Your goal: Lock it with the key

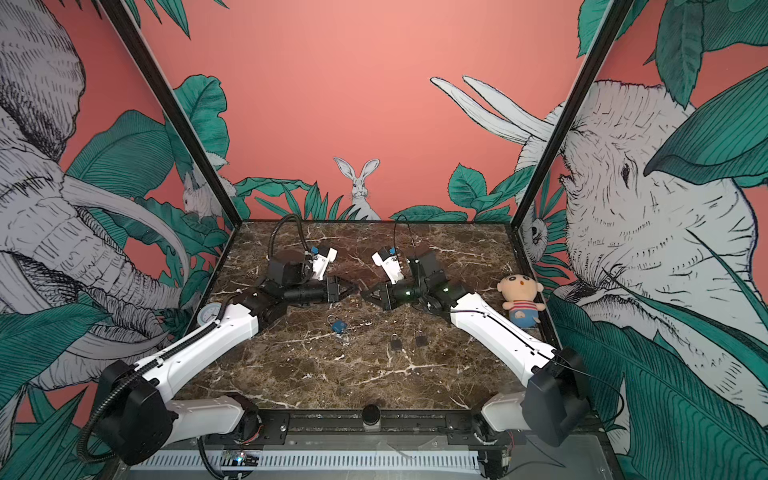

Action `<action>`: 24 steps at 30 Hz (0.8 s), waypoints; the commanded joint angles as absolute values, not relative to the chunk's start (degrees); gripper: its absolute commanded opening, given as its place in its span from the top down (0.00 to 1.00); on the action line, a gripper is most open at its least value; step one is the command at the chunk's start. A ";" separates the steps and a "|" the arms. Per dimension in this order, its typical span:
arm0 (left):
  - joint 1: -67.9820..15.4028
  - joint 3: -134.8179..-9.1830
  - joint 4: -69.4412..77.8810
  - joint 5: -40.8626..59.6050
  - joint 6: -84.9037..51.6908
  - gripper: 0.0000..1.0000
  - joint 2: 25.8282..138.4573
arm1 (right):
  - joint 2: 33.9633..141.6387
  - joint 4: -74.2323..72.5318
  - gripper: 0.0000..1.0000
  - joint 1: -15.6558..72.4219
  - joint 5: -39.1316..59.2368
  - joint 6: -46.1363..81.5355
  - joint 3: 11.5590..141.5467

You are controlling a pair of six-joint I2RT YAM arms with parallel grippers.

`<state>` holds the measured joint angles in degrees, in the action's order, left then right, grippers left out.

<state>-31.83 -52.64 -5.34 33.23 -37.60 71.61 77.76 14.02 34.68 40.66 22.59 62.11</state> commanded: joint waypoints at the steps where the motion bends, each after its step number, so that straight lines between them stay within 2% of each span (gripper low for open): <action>1: -31.99 -52.25 -3.36 32.84 -36.56 0.62 67.88 | 76.50 11.44 1.00 33.36 45.43 22.76 61.93; 7: -31.99 -52.76 -2.15 37.37 -36.14 0.59 67.29 | 77.63 12.05 1.00 32.33 52.32 21.78 61.44; 16: -31.99 -52.47 0.86 41.78 -36.70 0.59 69.00 | 78.22 12.58 1.00 31.82 56.67 21.61 61.61; 20: -32.00 -52.56 2.02 43.28 -37.43 0.62 69.49 | 78.39 13.00 1.00 31.75 56.46 21.63 61.61; 24: -31.99 -52.27 1.93 43.66 -37.38 0.71 69.28 | 78.39 12.84 1.00 31.67 56.16 21.77 61.84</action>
